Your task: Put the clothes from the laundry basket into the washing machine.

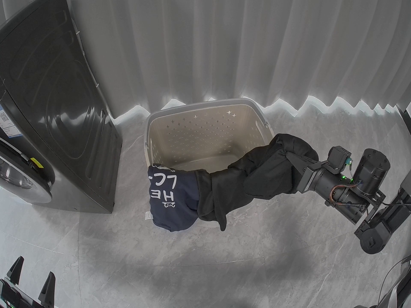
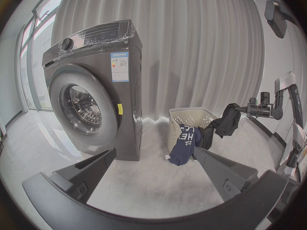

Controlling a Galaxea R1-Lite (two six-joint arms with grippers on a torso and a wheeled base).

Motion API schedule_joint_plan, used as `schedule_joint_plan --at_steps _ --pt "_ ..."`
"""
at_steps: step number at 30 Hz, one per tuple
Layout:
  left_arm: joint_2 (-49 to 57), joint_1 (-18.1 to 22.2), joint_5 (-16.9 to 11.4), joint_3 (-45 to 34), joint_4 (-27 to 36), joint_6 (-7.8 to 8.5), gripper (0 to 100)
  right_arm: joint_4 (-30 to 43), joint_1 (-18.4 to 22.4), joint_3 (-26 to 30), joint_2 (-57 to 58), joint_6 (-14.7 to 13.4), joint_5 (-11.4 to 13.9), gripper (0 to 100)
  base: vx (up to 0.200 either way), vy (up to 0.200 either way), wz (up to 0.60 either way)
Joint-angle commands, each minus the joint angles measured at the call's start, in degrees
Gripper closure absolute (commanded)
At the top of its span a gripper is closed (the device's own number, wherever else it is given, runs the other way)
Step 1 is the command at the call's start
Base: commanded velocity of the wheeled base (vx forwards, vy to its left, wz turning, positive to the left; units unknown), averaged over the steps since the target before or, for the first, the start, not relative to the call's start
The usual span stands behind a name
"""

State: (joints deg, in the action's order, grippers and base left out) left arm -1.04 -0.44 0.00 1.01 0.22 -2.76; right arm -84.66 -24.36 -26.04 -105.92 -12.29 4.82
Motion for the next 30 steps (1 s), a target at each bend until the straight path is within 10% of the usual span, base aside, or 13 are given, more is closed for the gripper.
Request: schedule_joint_plan --at_steps 1,24,25,30 --pt "1.0 0.0 0.0 -0.9 0.0 -0.06 0 -1.3 -1.7 -3.1 -3.8 0.1 0.0 100 0.0 0.0 0.0" --pt "1.0 0.0 0.0 -0.9 0.0 -0.15 0 -3.8 -0.2 -2.3 -14.1 0.1 -1.3 100 0.0 0.0 0.0" --pt "1.0 0.0 0.0 -0.9 0.0 -0.15 0 -3.8 -0.2 -2.3 -14.1 0.1 -1.4 0 0.0 0.0 0.0" --pt "1.0 0.0 0.0 -0.9 0.0 -0.15 0 -3.8 0.0 -2.7 -14.2 0.1 -1.6 0 0.0 0.0 0.0"
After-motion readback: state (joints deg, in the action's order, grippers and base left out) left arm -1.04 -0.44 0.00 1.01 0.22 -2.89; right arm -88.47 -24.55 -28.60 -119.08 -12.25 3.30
